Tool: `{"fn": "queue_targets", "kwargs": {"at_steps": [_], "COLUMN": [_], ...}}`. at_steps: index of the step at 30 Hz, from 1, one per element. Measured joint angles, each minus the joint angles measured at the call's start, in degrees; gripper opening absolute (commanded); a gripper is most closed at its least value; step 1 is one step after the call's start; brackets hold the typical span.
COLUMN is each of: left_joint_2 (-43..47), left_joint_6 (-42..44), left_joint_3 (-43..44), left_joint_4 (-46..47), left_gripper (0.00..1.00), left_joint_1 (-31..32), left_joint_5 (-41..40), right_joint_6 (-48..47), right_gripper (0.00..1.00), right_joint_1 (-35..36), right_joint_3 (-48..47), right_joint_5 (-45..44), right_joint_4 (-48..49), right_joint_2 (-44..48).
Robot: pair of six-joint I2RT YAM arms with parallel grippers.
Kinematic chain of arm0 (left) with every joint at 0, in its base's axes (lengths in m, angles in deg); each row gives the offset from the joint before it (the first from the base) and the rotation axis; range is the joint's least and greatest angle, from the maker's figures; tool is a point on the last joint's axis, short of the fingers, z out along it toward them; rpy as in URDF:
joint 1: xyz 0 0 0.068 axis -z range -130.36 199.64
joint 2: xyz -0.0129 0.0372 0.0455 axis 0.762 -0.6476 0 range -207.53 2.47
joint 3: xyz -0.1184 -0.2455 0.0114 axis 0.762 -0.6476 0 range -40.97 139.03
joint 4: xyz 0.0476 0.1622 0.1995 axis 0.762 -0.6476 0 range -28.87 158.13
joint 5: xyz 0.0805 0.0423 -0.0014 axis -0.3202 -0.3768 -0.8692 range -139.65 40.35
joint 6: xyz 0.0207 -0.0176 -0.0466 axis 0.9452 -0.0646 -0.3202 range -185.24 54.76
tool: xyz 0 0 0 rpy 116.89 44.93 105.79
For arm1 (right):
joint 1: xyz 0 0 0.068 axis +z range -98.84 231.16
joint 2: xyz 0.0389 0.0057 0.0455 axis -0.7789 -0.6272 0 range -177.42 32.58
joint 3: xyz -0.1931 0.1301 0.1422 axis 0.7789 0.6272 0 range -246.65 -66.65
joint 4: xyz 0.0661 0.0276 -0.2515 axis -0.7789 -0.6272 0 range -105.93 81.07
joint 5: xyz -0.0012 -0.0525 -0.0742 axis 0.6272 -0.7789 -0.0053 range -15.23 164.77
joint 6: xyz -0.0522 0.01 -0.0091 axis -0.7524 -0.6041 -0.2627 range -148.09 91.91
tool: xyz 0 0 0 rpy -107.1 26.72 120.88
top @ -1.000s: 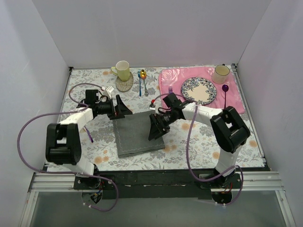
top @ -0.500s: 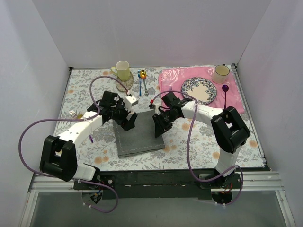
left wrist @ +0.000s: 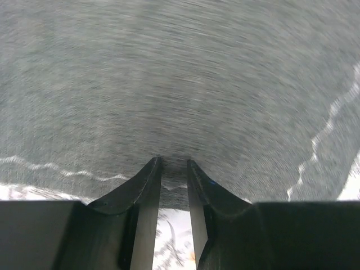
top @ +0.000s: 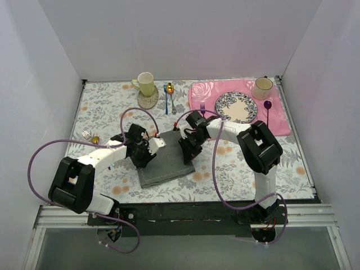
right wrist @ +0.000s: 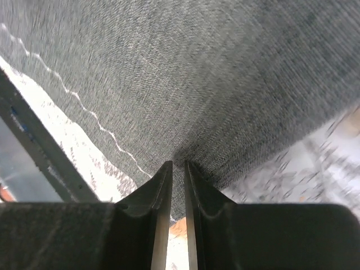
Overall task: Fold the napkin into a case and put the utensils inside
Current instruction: Rotate the square-folded napkin at the center of the board, then pick up the top corner of the square folded napkin from the center of the board.
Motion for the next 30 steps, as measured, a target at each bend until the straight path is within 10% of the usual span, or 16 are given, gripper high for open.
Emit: {"fn": "queue_targets", "kwargs": {"at_steps": [6,17,30], "left_joint_2": [4.8,22.0,33.7], "left_joint_6": [-0.7,-2.2,15.7], "left_joint_3": [-2.1,-1.0,-12.1], "left_joint_4": [-5.9,-10.5,-13.1], "left_gripper": [0.27,0.71,0.59], "left_joint_1": [2.9,9.3,9.0], "left_joint_5": [2.4,9.3,11.5], "right_joint_6": [-3.6,-9.9,-7.8], "right_gripper": [0.25,0.61,0.66], "right_joint_1": [0.1,0.0,0.0], "right_joint_3": [-8.6,-13.2,-13.0], "right_joint_5": [-3.6,0.4,9.4], "right_joint_4": [-0.9,-1.5,-1.8], "right_joint_2": [-4.5,-3.8,0.3]}}
